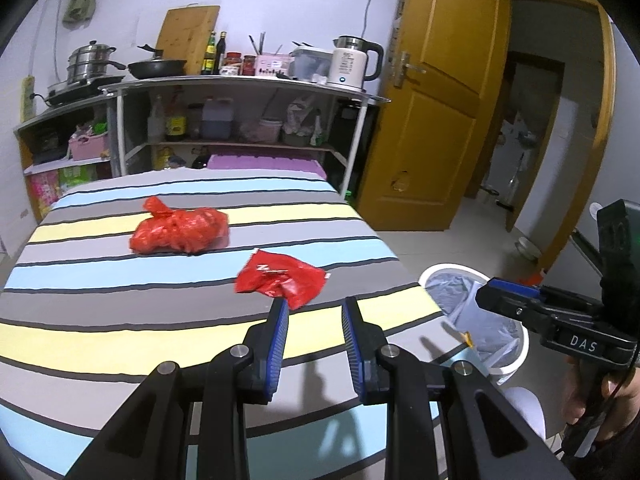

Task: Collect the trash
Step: 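Move both open tools back over the table toward the red bag and wrapper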

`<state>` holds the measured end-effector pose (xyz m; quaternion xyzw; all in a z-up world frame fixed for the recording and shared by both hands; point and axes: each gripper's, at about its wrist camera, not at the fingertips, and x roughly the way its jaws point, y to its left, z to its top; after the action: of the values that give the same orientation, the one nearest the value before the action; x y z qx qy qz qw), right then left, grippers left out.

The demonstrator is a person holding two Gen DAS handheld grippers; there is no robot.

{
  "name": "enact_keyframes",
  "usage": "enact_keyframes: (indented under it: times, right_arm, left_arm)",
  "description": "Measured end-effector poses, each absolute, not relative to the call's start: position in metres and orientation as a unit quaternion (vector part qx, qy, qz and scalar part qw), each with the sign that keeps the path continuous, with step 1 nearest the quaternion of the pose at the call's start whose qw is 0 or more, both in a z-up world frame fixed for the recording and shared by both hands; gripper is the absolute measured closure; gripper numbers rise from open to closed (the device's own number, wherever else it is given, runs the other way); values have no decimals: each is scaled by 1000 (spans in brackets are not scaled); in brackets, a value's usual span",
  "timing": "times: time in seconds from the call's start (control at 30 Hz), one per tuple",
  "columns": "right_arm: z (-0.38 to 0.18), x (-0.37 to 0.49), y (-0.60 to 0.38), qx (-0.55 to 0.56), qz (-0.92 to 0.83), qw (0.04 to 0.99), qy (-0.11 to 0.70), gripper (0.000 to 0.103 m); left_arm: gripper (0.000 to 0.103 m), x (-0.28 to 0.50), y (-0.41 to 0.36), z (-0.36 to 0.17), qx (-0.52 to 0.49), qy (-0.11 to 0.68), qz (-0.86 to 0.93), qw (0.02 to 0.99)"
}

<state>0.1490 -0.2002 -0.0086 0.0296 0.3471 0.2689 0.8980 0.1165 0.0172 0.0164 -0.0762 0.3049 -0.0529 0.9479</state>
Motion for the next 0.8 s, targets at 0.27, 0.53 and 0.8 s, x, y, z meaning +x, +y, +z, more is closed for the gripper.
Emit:
enact_keyframes:
  times: [0.27,0.53,0.8]
  right_arm:
    - [-12,160,-165,1,302,887,350,61]
    - [-19,178,-126,-41,331,875,352,60]
    - [-31,199,-89,-100,345,863,354,59]
  left_arm:
    - [76,120,43,16,-71,305,-30,949]
    - [76,129,76,19,-68,310,-5,948]
    - [70,149,113,19,-62,315,16,947]
